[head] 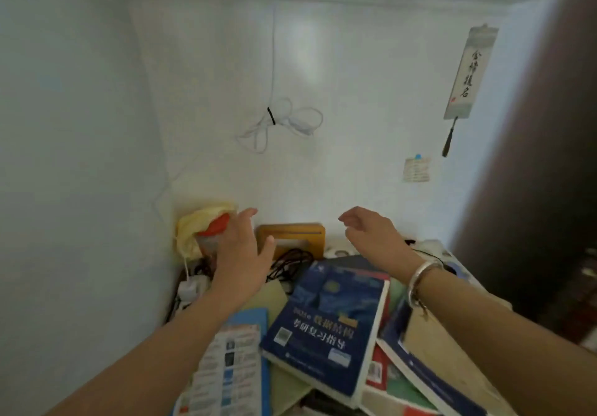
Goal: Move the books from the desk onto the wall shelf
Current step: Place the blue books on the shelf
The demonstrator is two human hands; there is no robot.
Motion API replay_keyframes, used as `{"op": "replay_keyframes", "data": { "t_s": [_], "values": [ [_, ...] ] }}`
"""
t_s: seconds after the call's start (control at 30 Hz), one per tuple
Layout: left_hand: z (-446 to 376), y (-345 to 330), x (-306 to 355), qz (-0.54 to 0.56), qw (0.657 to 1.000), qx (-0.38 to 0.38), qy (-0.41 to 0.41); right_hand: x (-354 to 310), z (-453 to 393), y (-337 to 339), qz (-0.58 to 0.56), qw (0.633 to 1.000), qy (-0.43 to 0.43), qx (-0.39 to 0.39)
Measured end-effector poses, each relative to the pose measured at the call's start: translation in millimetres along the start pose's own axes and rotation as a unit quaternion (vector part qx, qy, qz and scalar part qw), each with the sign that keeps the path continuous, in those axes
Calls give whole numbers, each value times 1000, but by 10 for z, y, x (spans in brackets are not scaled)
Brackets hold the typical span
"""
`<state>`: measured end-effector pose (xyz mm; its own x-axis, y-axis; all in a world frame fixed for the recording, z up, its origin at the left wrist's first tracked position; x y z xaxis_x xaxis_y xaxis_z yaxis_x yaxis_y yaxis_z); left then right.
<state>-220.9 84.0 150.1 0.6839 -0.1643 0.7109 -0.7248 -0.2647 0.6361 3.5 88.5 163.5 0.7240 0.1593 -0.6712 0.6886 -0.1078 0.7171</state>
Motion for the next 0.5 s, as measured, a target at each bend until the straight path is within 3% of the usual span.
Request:
{"op": "replay_keyframes", "data": {
  "t_s": [0.23,0.4,0.5],
  "values": [
    [320,-1160,-811,14,969,-179,168,1217,273,-655,30,981,-180,-67],
    [581,-1754,-1192,-22,913,-303,272,1604,450,-878,22,970,-218,-102],
    [625,-1889,-1290,-45,904,-316,285,1668,468,-955,11,971,-212,-113]
  ]
}}
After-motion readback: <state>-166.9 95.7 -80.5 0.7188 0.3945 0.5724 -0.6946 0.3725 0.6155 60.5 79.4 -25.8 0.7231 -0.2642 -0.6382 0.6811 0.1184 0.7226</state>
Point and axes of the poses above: each hand's wrist, its own z-axis away from the middle knuckle, its own y-axis out of the back of the hand, x = y × z, the point moved 10 cm from there along -z, towards the middle knuckle, and after that the axes turned 5 degrees about y, right-handed, at the moved point
